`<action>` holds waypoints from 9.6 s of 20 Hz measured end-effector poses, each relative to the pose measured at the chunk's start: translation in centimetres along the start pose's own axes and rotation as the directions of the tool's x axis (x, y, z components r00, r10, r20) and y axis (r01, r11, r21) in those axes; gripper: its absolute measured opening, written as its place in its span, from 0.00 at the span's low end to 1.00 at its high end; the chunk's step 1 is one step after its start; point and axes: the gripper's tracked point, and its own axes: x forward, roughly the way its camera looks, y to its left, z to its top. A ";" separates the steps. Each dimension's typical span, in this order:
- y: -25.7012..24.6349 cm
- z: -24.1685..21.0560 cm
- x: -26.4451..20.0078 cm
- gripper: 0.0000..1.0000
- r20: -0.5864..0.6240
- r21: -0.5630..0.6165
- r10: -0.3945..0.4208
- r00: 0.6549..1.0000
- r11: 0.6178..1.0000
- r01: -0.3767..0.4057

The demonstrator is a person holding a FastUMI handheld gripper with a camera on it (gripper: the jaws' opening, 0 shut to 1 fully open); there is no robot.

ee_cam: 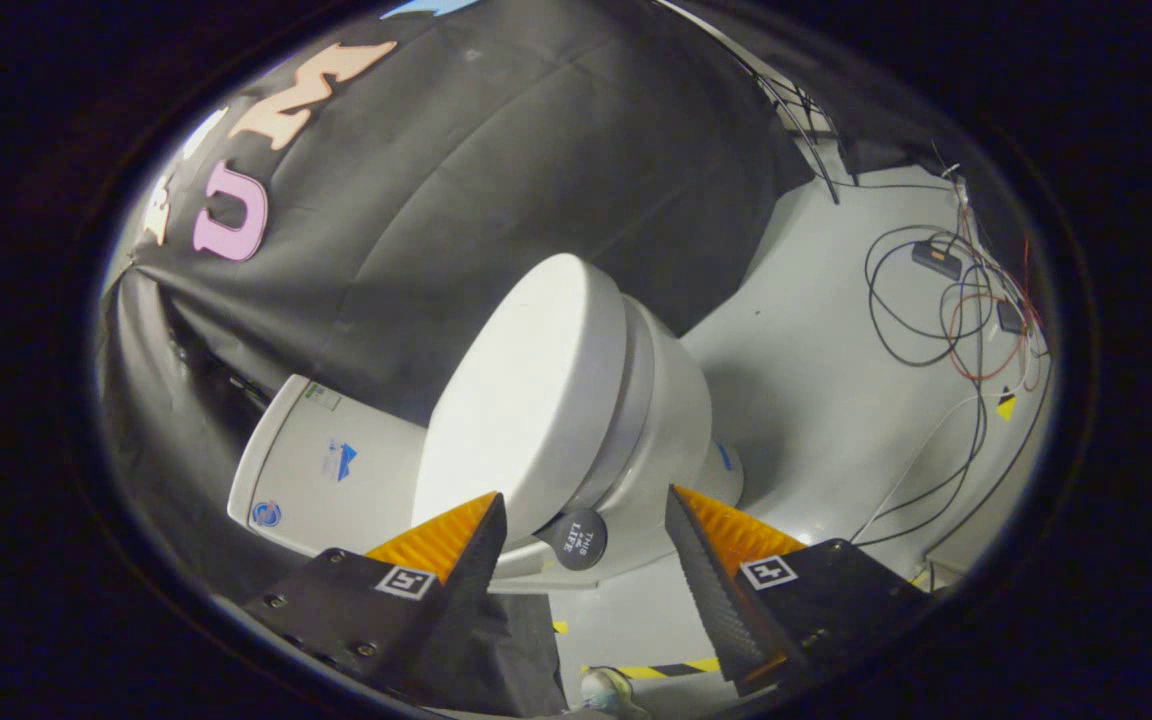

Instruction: Open the toilet lid.

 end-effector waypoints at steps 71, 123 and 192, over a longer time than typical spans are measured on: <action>17.9 0.4 -5.9 0.01 -0.020 0.003 0.348 0.937 0.937 -0.348; 28.7 -2.3 -7.6 0.01 0.038 -0.299 0.438 0.898 0.863 -0.408; 43.1 -12.3 -6.2 0.29 0.128 -0.770 0.412 0.902 0.615 -0.171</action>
